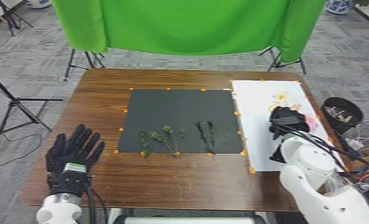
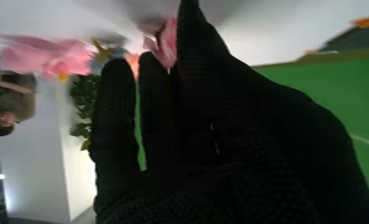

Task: Arrange flowers

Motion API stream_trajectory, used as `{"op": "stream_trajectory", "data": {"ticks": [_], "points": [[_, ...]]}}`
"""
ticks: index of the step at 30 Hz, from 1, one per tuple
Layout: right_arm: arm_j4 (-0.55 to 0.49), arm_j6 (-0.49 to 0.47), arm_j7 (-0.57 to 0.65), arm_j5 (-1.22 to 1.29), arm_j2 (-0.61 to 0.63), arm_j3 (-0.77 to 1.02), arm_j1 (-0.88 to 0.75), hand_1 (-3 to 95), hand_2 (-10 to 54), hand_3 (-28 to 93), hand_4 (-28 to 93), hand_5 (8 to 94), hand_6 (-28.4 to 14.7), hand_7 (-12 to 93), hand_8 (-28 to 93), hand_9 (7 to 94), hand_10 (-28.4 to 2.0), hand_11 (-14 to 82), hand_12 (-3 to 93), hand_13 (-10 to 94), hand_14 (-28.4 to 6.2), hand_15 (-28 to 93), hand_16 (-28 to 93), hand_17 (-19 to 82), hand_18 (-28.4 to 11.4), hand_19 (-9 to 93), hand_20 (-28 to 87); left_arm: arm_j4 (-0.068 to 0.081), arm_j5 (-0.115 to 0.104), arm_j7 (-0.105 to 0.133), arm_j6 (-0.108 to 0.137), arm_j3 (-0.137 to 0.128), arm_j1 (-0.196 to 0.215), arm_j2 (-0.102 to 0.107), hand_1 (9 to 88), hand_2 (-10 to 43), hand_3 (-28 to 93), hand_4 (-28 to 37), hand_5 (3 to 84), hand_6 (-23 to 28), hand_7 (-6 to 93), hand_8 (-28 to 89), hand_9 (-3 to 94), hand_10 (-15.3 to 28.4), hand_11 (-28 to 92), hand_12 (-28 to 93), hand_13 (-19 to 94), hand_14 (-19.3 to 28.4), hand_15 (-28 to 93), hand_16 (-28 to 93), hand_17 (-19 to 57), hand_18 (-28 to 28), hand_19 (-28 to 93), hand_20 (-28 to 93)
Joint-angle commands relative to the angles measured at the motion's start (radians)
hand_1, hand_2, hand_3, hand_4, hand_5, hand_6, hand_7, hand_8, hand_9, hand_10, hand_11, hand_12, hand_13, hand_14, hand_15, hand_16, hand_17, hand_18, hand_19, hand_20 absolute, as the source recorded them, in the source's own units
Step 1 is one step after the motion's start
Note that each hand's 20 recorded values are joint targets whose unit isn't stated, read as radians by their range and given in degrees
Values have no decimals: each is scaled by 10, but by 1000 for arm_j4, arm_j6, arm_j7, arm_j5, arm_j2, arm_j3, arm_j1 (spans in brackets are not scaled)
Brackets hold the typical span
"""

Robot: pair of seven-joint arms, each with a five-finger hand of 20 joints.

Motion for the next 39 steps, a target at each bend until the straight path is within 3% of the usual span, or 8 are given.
{"op": "stream_trajectory", "data": {"ticks": [1, 4, 6, 12, 15, 26, 31, 39], "points": [[29, -12, 24, 13, -20, 3, -29, 634, -95, 823, -283, 527, -1, 178, -133, 543, -106, 126, 150, 528, -94, 251, 222, 219, -183, 891, 194, -3, -16, -7, 5, -3, 18, -11, 259, 178, 728, -283, 434, 104, 186, -93, 339, 160, 321, 121, 256, 175, 484, -95, -66, 148, 395, 87], [43, 25, 32, 21, -24, 0, -37, 672, -95, 753, -283, 569, 1, 189, -133, 622, -111, 190, 175, 602, -63, 272, 337, 242, -176, 916, 194, -2, -12, -11, 4, -2, 16, -12, 259, 179, 729, -283, 434, 104, 186, -92, 339, 160, 321, 121, 256, 175, 483, -95, -66, 148, 396, 88], [49, 47, 29, 24, -24, 0, -43, 685, -95, 732, -283, 606, 4, 206, -136, 714, -97, 111, 317, 641, -54, 294, 374, 260, -170, 928, 195, -3, -13, -10, 5, -3, 17, -12, 259, 179, 729, -283, 435, 105, 185, -93, 340, 160, 321, 120, 257, 175, 484, -95, -66, 148, 396, 88], [36, 136, 11, 17, -8, -8, -62, 693, -95, 712, -283, 684, 8, 273, -28, 804, -102, 111, 416, 697, -69, 335, 413, 291, -164, 932, 185, 1, -11, -19, 0, -4, 14, -13, 259, 180, 730, -283, 436, 105, 185, -93, 340, 162, 321, 121, 257, 175, 484, -95, -66, 148, 396, 88], [14, 277, -20, 17, 19, -31, -74, 686, -95, 728, -283, 702, 1, 293, -11, 815, -103, 111, 421, 705, -71, 336, 415, 295, -168, 932, 189, 1, -6, -23, -6, -9, 7, -10, 259, 181, 730, -283, 436, 106, 185, -93, 341, 161, 321, 121, 257, 174, 484, -95, -66, 148, 396, 88], [-14, 583, -425, 125, -19, -249, 121, 680, -95, 744, -283, 713, 6, 335, -17, 831, -104, 105, 417, 715, -72, 345, 425, 286, -171, 932, 199, -2, 2, -13, -10, -26, 31, 0, 257, 179, 731, -283, 434, 104, 186, -93, 340, 161, 319, 120, 257, 174, 482, -95, -66, 148, 395, 87], [60, 464, -585, 284, -92, -424, 296, 673, -95, 745, -283, 706, 13, 350, -25, 829, -97, 106, 418, 714, -64, 343, 428, 283, -170, 928, 202, 1, 17, -22, -8, -12, 12, 4, 257, 178, 731, -283, 433, 104, 185, -93, 340, 160, 316, 120, 257, 174, 482, -94, -66, 148, 394, 87], [155, 339, -611, 281, -195, -629, 445, 664, -95, 752, -283, 697, 18, 363, -45, 828, -92, 104, 415, 715, -58, 336, 433, 280, -172, 904, 231, 7, 54, -19, 8, -3, -1, 17, 258, 177, 730, -283, 433, 104, 183, -92, 344, 157, 313, 119, 255, 172, 476, -95, -66, 148, 392, 87]]}}
